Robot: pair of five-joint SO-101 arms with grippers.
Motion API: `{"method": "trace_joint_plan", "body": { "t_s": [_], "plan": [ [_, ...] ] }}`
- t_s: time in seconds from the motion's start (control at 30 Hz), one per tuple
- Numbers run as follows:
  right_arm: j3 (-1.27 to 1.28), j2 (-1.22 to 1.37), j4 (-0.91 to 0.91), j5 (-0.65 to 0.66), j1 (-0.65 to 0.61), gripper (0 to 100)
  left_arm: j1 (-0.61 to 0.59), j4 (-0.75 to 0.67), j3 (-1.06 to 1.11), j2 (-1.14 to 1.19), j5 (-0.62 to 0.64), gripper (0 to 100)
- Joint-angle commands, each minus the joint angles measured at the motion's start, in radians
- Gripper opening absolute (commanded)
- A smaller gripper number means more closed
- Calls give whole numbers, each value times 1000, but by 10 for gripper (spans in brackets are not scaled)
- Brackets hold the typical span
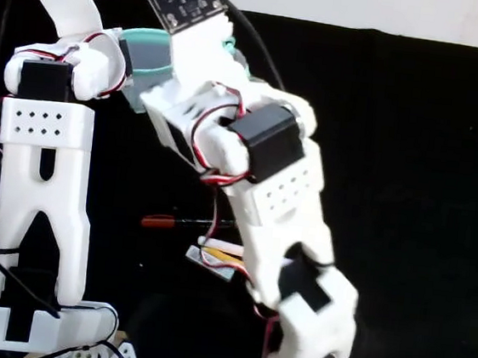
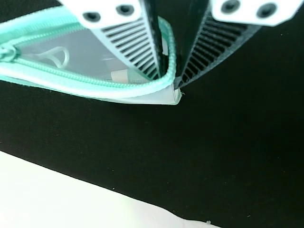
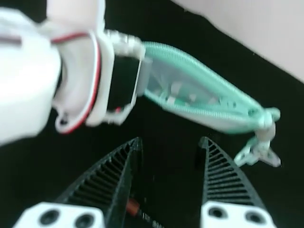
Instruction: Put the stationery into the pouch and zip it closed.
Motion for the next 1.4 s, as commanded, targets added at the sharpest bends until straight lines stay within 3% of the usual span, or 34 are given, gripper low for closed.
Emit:
{"method": "trace_joint_plan", "body": {
  "t_s": [0.0,0.73,1.13,1.37],
  "plan": [
    [205,-157,13,18,-10,188,-2,-2,-51,-4,6,7],
    [1158,-634,-84,302,-88,188,-2,-2,-50,-4,9,7],
    [1607,-673,-326,313,-93,187,-2,-2,-50,-4,9,7],
    [1728,-667,-430,313,-93,187,-2,0,-50,-4,2,7]
  ]
}}
